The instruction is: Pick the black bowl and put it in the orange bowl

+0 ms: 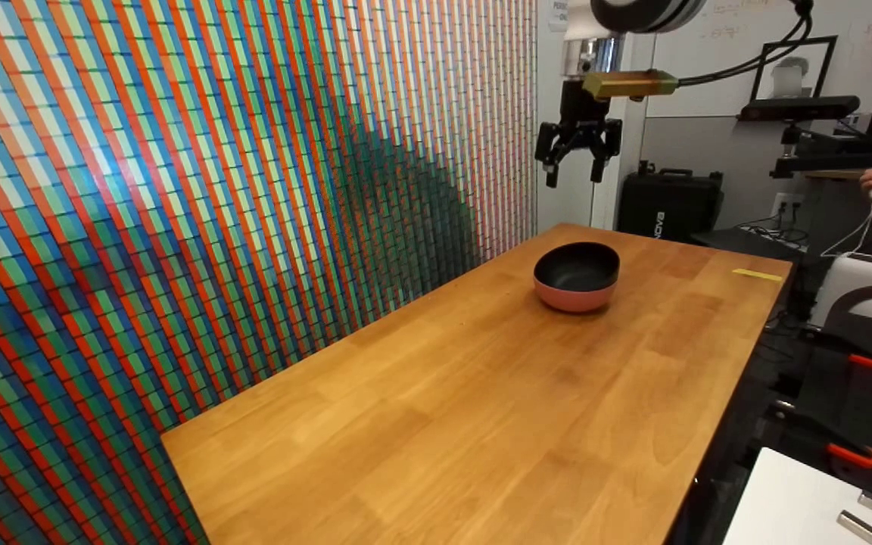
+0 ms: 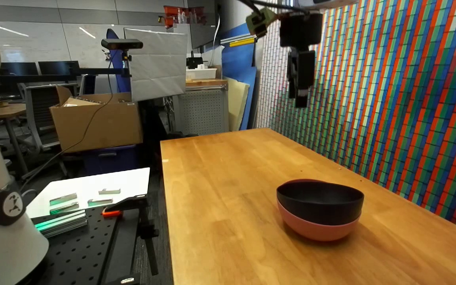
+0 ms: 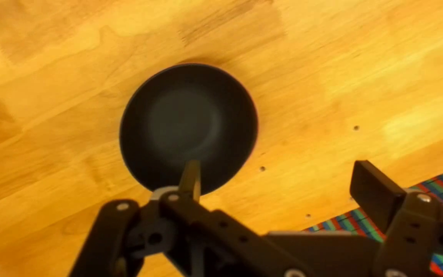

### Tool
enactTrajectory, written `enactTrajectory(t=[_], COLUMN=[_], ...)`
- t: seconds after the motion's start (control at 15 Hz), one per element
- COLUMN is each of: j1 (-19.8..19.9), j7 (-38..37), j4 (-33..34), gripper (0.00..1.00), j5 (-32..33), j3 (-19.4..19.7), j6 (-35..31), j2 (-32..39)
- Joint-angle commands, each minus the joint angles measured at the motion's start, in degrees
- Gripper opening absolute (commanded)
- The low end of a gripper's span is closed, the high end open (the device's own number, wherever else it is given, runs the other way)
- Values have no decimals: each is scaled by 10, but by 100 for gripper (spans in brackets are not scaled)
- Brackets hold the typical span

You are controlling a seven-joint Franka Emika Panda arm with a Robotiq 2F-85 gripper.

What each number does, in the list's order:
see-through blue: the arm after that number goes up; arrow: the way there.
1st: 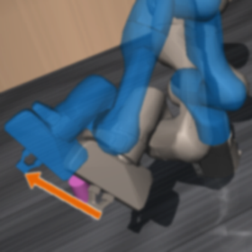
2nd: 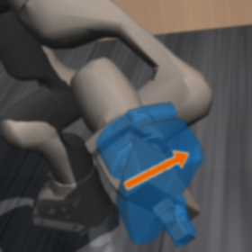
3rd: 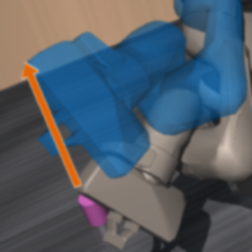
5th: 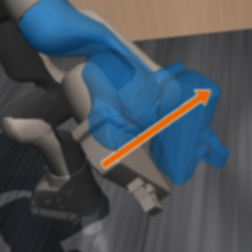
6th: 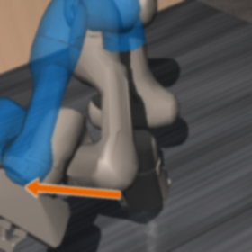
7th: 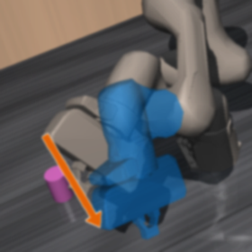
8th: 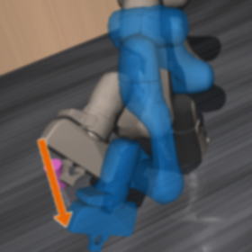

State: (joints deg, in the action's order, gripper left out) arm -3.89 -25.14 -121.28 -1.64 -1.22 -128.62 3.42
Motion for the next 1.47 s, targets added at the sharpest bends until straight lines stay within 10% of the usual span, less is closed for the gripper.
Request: enactTrajectory(t=[0.0, 0.53, 1.4], j1=[-7, -16, -15], j7=[88, 154, 154], j4=[14, 79, 71], gripper=[100, 100, 100], j5=[-56, 25, 26], j3=[-22, -48, -48], j6=[100, 278, 269], j2=[-63, -97, -96])
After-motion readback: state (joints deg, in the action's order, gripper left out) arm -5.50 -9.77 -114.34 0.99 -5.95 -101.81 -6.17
